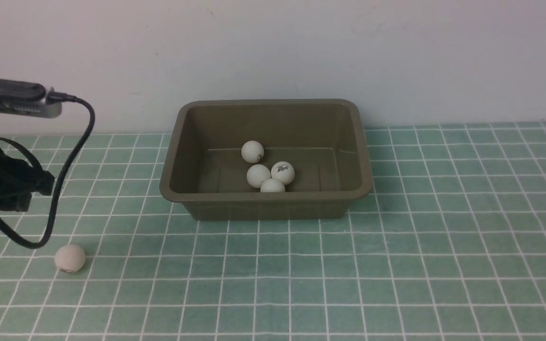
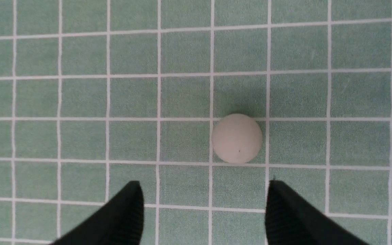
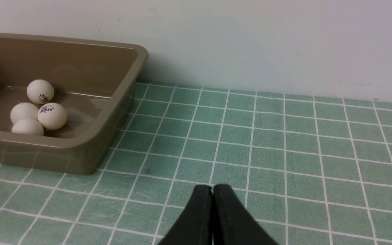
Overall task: Put the table tennis balls in the box on the green coffee tablecloth.
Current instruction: 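Reach for and grasp a ping pong ball on the table beside the basket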
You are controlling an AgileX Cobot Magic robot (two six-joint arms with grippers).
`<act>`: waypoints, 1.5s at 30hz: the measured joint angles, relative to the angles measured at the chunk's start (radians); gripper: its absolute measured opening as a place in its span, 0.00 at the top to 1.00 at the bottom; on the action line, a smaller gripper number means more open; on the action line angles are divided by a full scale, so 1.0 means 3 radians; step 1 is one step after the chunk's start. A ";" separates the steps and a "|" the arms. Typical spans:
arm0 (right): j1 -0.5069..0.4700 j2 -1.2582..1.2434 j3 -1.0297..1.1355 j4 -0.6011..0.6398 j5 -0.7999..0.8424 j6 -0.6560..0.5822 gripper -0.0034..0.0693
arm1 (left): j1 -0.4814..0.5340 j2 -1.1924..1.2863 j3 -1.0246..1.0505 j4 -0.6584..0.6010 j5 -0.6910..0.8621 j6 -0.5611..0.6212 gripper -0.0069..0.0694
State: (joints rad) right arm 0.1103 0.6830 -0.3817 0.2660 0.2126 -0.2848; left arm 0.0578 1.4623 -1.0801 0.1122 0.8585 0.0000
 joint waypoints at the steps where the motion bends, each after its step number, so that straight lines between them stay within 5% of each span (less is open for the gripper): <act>1: 0.0000 0.0000 0.0000 0.0000 0.0000 0.0000 0.97 | 0.0000 0.0058 0.0000 -0.0023 -0.0007 0.0000 0.30; 8: 0.0000 0.0000 0.0000 0.0000 0.0000 0.0000 0.97 | 0.0000 0.0333 0.0000 -0.0066 -0.0033 -0.0018 0.11; 31: 0.0000 0.0000 0.0000 0.0000 0.0000 0.0000 0.97 | 0.0000 0.1195 -0.0030 -0.0137 -0.0507 -0.0020 0.09; 39: 0.0000 0.0000 0.0000 0.0000 0.0050 0.0000 0.97 | 0.0000 0.1367 -0.0034 -0.0170 -0.0525 0.0000 0.17; 45: 0.0000 0.0000 0.0000 0.0000 0.0076 0.0000 0.97 | 0.0000 0.1378 -0.0038 -0.0190 -0.0506 0.0000 0.45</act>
State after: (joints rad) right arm 0.1103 0.6830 -0.3817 0.2660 0.2355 -0.2848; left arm 0.0578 1.8755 -1.0914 0.0551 0.7068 0.0000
